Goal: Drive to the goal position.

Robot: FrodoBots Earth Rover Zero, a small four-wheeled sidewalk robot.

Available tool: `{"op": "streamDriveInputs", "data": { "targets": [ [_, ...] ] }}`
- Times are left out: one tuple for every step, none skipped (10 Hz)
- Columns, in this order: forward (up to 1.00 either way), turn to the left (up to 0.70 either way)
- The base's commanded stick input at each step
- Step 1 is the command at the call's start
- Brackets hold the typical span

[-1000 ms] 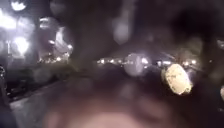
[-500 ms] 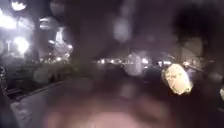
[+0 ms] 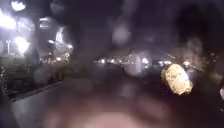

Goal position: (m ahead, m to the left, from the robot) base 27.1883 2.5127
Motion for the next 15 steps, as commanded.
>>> {"op": "streamDriveInputs", "data": {
  "targets": [
    [0.5, 0.0],
    [0.5, 0.0],
    [0.5, 0.0],
    [0.5, 0.0],
    [0.5, 0.0],
    [0.5, 0.0],
    [0.5, 0.0],
    [0.5, 0.0],
    [0.5, 0.03],
    [0.5, 0.08],
    [0.5, 0.07],
    [0.5, 0.03],
    [0.5, 0.0],
    [0.5, 0.0],
    [0.5, 0.03]
  ]
}}
